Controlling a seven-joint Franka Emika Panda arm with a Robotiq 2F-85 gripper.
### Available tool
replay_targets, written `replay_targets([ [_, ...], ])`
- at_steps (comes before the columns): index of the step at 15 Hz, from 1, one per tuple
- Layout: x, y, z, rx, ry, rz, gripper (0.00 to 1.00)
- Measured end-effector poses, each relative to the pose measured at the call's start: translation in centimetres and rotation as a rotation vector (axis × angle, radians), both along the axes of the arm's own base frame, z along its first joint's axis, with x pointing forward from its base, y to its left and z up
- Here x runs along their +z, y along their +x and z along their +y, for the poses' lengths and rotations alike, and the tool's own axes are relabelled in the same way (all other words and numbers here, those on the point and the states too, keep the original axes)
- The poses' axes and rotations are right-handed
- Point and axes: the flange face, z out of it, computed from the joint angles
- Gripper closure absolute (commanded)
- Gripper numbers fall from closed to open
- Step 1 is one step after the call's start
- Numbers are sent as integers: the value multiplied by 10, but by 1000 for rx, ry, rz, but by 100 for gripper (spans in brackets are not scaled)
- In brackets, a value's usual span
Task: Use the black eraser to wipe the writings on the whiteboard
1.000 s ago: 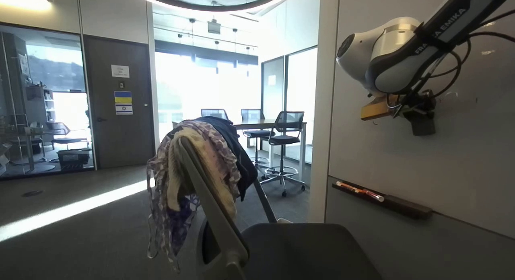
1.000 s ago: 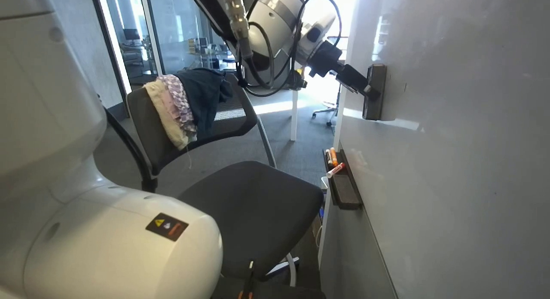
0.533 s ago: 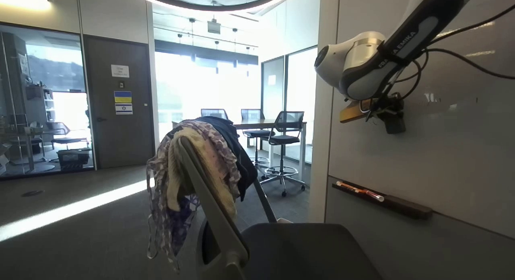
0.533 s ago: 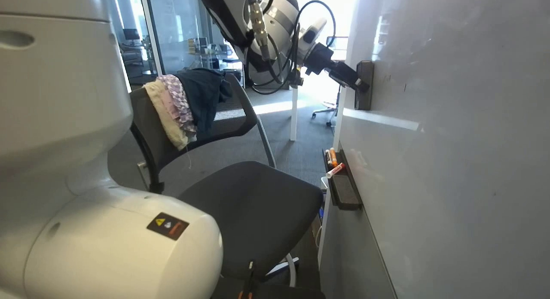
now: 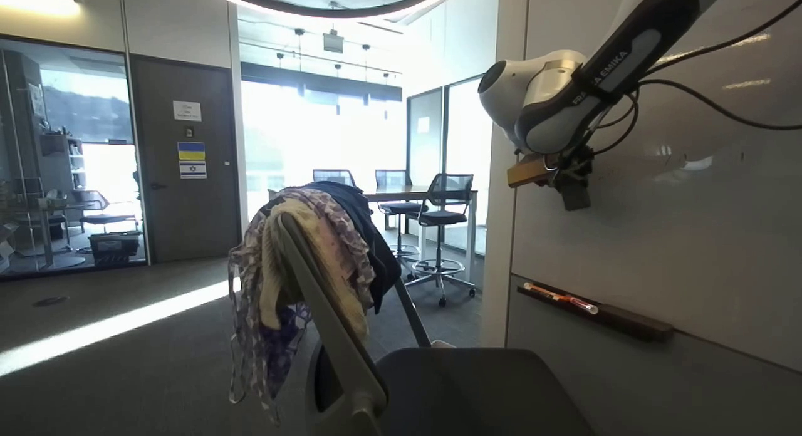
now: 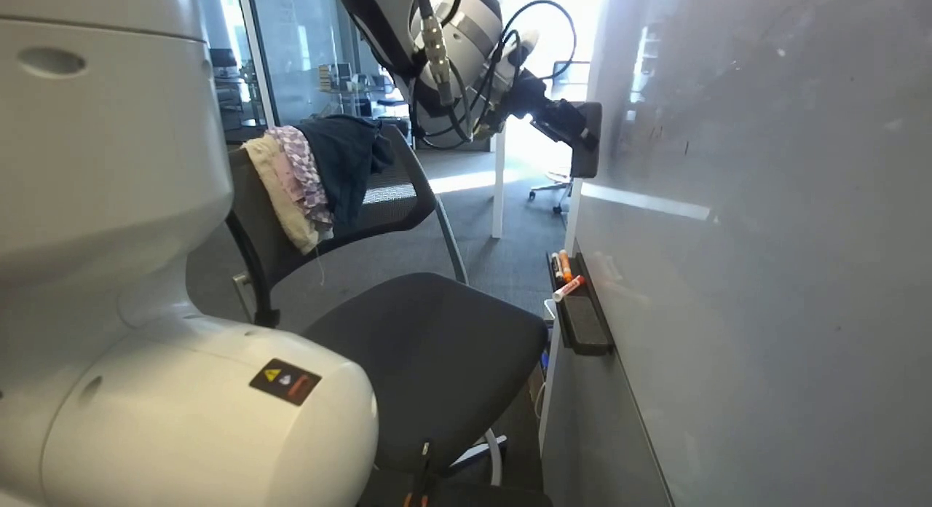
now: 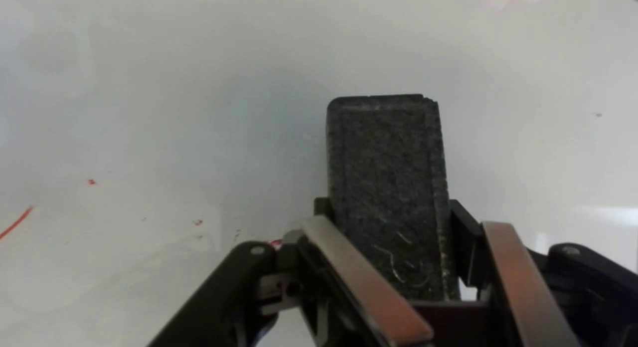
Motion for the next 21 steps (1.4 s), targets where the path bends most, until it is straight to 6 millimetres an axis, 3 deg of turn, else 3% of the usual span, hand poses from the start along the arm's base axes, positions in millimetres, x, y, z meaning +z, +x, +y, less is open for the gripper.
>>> replay_targets([
  [4, -12, -10, 18, 168, 117, 16, 69],
  [11, -35, -50, 29, 433, 345, 87, 69],
  [16, -30, -72, 71, 626, 521, 178, 69],
  [19, -29, -73, 106, 751, 629, 241, 69],
  [21, -38, -70, 129, 829, 699, 287, 69],
])
